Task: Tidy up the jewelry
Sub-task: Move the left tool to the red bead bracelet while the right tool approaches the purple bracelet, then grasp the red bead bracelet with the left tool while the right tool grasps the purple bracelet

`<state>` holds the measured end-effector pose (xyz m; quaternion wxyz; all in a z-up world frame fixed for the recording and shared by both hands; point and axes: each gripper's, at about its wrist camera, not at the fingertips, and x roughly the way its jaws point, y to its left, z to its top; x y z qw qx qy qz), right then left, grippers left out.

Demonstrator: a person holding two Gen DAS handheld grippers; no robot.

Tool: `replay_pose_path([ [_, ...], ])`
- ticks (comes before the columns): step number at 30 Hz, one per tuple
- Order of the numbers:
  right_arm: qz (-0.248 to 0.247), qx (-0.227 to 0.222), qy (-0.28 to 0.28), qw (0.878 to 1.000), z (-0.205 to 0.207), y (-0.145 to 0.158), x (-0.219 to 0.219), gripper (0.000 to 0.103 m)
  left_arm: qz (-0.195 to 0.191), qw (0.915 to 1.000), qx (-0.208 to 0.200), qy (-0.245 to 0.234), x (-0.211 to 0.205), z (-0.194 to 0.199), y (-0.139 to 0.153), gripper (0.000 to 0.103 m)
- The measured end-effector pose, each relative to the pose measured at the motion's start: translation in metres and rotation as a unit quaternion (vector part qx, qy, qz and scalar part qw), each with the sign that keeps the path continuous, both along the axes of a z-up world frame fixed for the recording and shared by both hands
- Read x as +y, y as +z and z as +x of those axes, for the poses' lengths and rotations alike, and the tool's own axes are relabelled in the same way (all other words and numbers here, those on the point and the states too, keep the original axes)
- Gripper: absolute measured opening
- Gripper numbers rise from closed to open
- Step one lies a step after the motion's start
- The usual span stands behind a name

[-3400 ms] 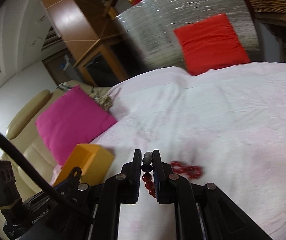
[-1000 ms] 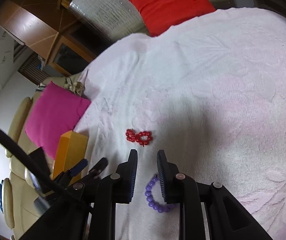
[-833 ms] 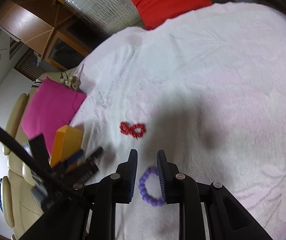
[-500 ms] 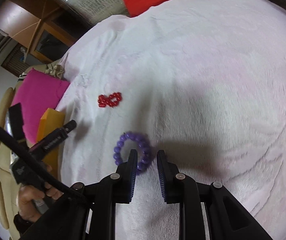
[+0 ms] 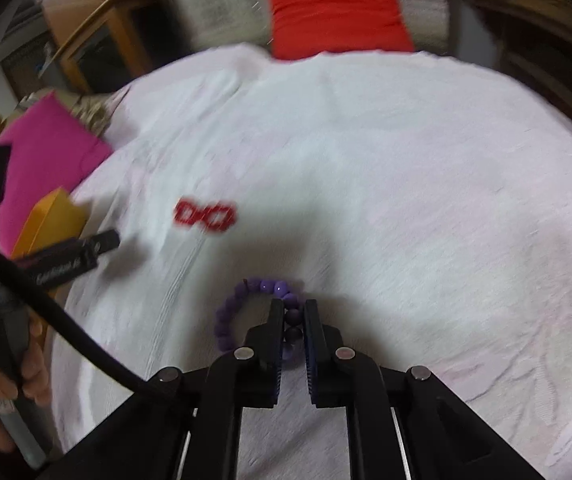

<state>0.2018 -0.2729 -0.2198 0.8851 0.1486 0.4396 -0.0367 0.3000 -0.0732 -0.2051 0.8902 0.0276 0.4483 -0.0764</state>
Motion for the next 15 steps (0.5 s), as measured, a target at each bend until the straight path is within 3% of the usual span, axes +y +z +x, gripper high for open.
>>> replay_pose_path([
  [7,0.041,0.027,-0.045,0.998,0.003,-0.010,-0.024,0.011,-0.107,0.9937,0.024,-0.022,-0.015,0.015,-0.005,0.068],
  [15,0.054,0.026,-0.045,0.997,0.002,-0.013,-0.026,0.011,-0.132,0.9905,0.033,-0.021,-0.038,0.027,-0.012,0.068],
])
